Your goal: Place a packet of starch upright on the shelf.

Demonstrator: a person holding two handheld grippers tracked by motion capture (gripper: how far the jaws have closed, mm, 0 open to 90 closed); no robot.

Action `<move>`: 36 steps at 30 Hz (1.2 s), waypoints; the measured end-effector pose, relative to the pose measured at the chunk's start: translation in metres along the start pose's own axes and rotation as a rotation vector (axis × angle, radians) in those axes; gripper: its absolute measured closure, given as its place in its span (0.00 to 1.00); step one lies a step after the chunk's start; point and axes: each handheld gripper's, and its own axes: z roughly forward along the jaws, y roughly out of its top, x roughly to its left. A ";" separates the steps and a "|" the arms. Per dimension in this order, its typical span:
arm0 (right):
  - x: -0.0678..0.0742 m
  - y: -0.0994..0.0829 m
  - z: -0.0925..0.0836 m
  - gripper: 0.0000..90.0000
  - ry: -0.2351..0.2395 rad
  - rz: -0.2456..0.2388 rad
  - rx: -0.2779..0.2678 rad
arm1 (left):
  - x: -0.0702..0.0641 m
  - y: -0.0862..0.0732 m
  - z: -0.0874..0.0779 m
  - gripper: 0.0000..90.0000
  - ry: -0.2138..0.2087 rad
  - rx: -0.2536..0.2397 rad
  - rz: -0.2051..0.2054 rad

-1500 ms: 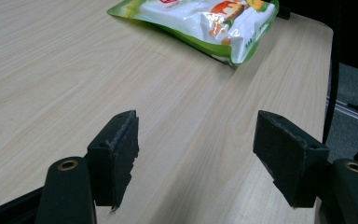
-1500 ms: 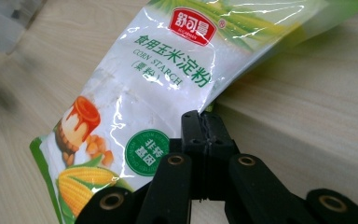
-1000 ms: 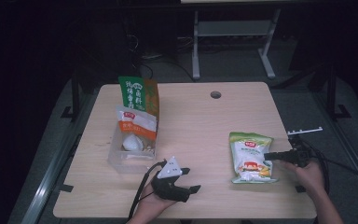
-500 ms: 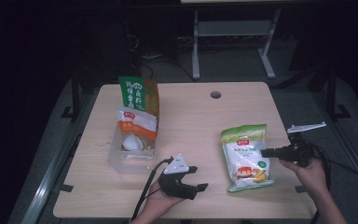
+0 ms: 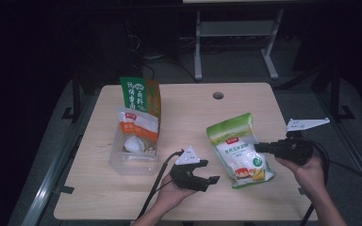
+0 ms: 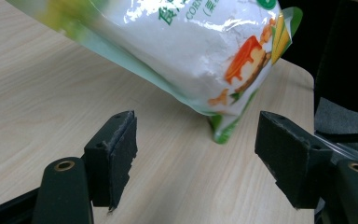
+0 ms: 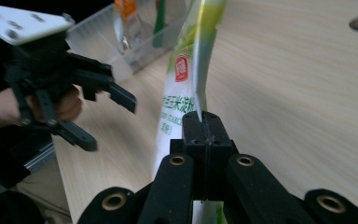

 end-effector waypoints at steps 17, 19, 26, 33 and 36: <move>0.032 0.021 0.007 1.00 0.026 -0.134 -0.024 | 0.018 0.001 0.026 0.27 0.003 -0.025 -0.086; 0.034 0.021 0.008 1.00 0.037 -0.137 -0.030 | 0.020 0.003 0.028 0.28 -0.015 -0.035 -0.095; 0.037 0.016 0.016 1.00 0.057 -0.154 -0.021 | 0.024 0.007 0.029 0.45 -0.108 -0.081 -0.148; 0.037 0.015 0.019 1.00 0.056 -0.150 -0.061 | 0.024 0.013 0.016 0.76 -0.059 -0.110 -0.113; 0.038 0.013 0.022 1.00 0.039 -0.161 -0.058 | 0.022 0.017 0.009 0.84 -0.005 -0.102 -0.092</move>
